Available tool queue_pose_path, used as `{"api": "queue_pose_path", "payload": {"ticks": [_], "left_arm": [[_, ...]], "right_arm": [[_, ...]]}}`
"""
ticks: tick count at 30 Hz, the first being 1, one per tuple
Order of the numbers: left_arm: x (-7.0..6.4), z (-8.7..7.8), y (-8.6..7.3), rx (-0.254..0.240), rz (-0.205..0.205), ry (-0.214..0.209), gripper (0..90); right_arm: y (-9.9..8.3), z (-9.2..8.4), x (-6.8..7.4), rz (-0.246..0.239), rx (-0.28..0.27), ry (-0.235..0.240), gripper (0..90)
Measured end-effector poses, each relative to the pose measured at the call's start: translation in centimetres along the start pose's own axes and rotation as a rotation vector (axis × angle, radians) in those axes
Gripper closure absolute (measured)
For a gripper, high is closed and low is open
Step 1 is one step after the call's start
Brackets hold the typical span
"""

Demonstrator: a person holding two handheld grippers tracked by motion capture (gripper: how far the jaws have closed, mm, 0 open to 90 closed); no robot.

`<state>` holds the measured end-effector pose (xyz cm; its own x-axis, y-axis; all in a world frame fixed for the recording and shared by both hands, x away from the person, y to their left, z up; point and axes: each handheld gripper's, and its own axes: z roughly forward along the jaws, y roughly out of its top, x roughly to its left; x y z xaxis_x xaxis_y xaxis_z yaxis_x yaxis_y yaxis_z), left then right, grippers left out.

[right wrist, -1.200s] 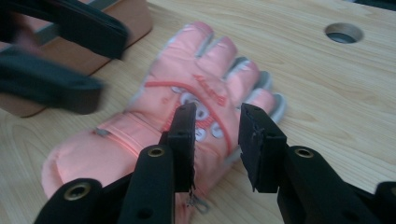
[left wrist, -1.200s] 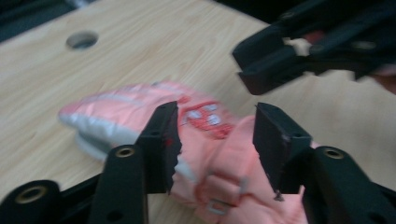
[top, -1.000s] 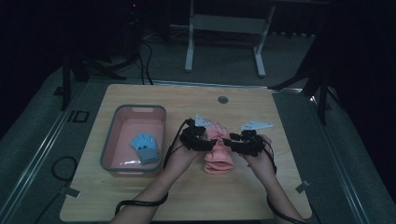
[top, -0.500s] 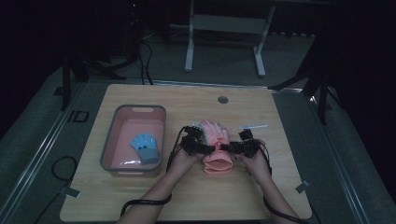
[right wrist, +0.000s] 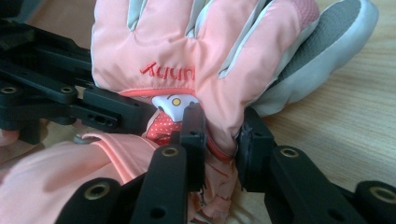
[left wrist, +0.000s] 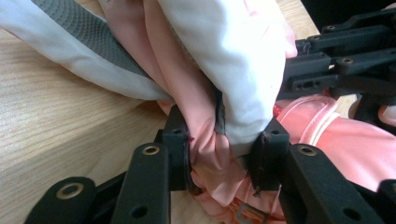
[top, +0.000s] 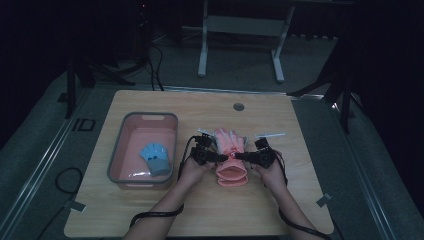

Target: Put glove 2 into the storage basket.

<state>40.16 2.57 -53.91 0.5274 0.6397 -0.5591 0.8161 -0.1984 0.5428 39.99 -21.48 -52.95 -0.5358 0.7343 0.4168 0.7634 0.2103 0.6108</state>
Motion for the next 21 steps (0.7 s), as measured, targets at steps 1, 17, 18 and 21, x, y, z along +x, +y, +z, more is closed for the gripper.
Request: {"api": "queue_pose_path", "payload": {"ticks": [1, 17, 18, 21], "left_arm": [[-0.2, -0.3, 0.1, -0.002, 0.001, -0.005, 66.2], [-4.2, -6.3, 2.7, -0.01, 0.13, 0.022, 67.1], [-4.3, -6.7, 2.8, -0.008, 0.138, 0.026, 67.1], [-4.5, -7.9, 3.1, -0.008, 0.149, 0.034, 67.1]], "right_arm": [[0.0, -0.1, 0.1, 0.007, -0.002, 0.005, 75.7], [2.5, -4.6, 5.4, -0.113, -0.105, -0.039, 76.4], [2.7, -4.7, 5.6, -0.12, -0.109, -0.038, 76.4], [3.2, -4.9, 6.6, -0.129, -0.118, -0.036, 76.4]]}}
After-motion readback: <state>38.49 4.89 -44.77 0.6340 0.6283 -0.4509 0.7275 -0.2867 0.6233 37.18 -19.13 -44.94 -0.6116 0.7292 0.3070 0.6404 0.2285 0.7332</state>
